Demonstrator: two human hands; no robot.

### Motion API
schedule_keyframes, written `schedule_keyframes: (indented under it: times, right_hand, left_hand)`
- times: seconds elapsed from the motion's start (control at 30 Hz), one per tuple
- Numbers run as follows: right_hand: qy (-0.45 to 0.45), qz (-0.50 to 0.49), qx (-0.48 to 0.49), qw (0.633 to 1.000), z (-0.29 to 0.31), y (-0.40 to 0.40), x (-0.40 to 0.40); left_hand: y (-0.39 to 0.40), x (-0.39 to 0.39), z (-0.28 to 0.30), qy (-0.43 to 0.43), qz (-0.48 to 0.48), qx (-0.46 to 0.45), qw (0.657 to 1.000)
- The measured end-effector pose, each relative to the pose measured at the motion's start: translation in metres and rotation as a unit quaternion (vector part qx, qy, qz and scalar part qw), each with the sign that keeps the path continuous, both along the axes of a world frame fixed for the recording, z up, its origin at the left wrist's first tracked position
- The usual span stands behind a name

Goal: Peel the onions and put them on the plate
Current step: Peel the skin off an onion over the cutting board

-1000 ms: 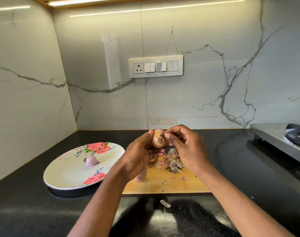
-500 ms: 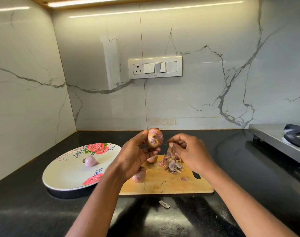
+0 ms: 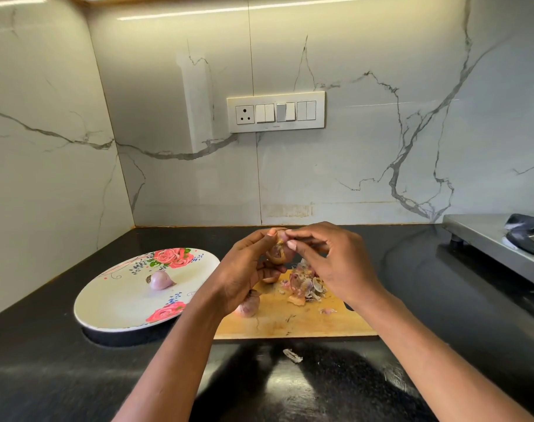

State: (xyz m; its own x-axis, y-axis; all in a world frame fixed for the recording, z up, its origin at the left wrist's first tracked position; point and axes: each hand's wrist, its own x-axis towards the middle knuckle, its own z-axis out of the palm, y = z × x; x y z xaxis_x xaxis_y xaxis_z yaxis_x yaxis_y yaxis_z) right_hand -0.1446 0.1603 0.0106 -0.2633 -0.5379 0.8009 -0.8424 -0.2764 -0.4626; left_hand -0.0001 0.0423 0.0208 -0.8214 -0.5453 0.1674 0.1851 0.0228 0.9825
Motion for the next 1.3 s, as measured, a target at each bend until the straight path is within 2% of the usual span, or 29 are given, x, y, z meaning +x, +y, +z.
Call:
schedule_keyframes:
  times: [0.17, 0.47, 0.6, 0.8, 1.0, 1.1, 1.3]
  right_hand:
    - [0.014, -0.014, -0.017, 1.000, -0.0019, -0.0003, -0.0035]
    - [-0.018, -0.015, -0.007, 1.000, -0.0017, -0.0007, -0.0022]
    - [-0.054, 0.024, 0.012, 0.998, 0.0009, 0.0015, -0.0011]
    - [-0.033, 0.066, 0.018, 0.997, -0.0007, -0.0006, -0.0032]
    - [-0.120, 0.115, 0.013, 0.986, -0.0025, -0.0044, -0.0076]
    - [-0.155, 0.105, 0.015, 0.982, -0.0036, -0.0034, -0.0057]
    - [-0.182, 0.101, 0.047, 0.977, -0.0019, -0.0036, -0.0016]
  left_hand:
    - [-0.0020, 0.0009, -0.0014, -0.014, -0.006, -0.036, 0.999]
    - [-0.0047, 0.0005, -0.0030, -0.015, -0.015, -0.042, 0.999]
    - [-0.0047, -0.0006, -0.0030, 0.003, -0.009, -0.035, 0.999]
    - [-0.0062, -0.0001, -0.0031, 0.015, -0.017, -0.050, 0.998]
    - [-0.0045, 0.0019, -0.0023, 0.019, -0.024, -0.057, 0.998]
    - [-0.0053, 0.0016, -0.0031, 0.007, -0.018, -0.072, 0.997]
    - [-0.0049, 0.0009, -0.0030, 0.002, 0.006, -0.073, 0.997]
